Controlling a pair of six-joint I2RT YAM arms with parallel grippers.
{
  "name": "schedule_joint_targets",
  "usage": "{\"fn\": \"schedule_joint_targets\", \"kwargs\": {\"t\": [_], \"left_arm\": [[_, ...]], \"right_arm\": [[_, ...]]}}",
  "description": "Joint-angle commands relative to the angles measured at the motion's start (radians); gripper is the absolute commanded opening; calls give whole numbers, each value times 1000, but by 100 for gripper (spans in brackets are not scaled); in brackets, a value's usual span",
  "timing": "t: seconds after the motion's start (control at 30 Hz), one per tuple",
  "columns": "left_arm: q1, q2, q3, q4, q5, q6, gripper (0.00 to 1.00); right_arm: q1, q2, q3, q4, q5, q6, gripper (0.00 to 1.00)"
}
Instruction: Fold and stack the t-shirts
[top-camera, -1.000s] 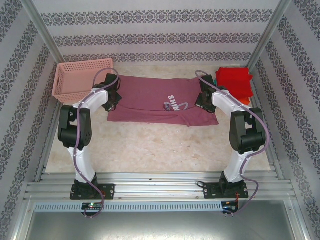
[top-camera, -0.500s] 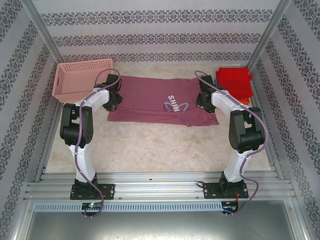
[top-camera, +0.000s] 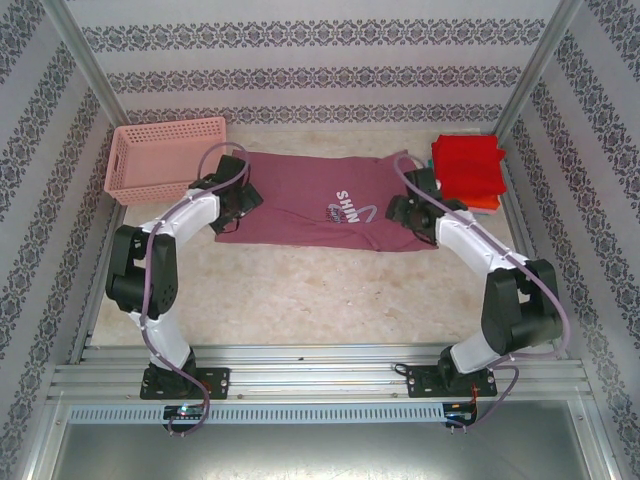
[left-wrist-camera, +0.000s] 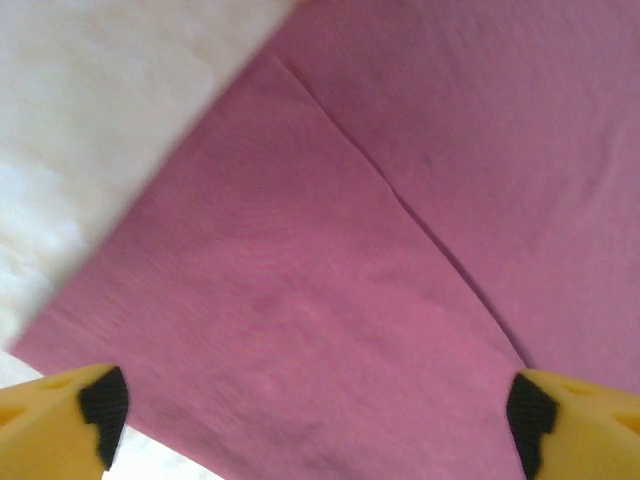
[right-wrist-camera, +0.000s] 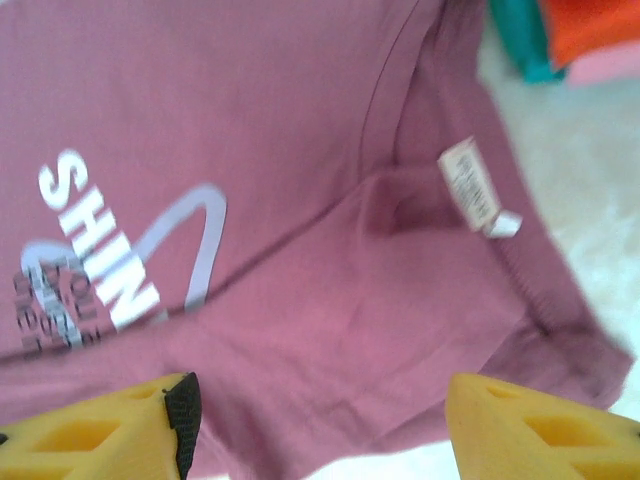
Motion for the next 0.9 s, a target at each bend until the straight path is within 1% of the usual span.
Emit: {"fn": "schedule_joint_targets", "kwargs": {"t": [0.0, 0.13, 0.23, 0.3, 0.4, 0.6, 0.77, 0.8, 0.87], "left_arm": [[-16, 43, -30, 83, 80, -28, 87], [-17, 111, -6, 71, 82, -34, 69], [-16, 125, -10, 57, 70, -34, 62], [-15, 122, -28, 66, 69, -40, 60], [-15, 122, -47, 73, 70, -40, 59], [-4, 121, -77, 87, 74, -37, 58], [7, 112, -99, 96, 78, -34, 57], [8, 110, -104, 98, 78, -34, 57], [10, 109, -109, 102, 81, -32, 57]], "right_arm": [[61, 37, -41, 15, -37, 20, 64], [147, 107, -17, -5, -59, 28, 55], [192, 152, 0, -32, -29, 31, 48], [192, 182, 6, -51, -12, 37, 44], [185, 217, 26, -81, 18, 39, 35], [179, 249, 103, -133, 76, -8, 12], [178, 270, 189, -177, 138, -68, 5], [178, 279, 205, -182, 147, -81, 1], [175, 301, 242, -191, 157, -110, 0]]}}
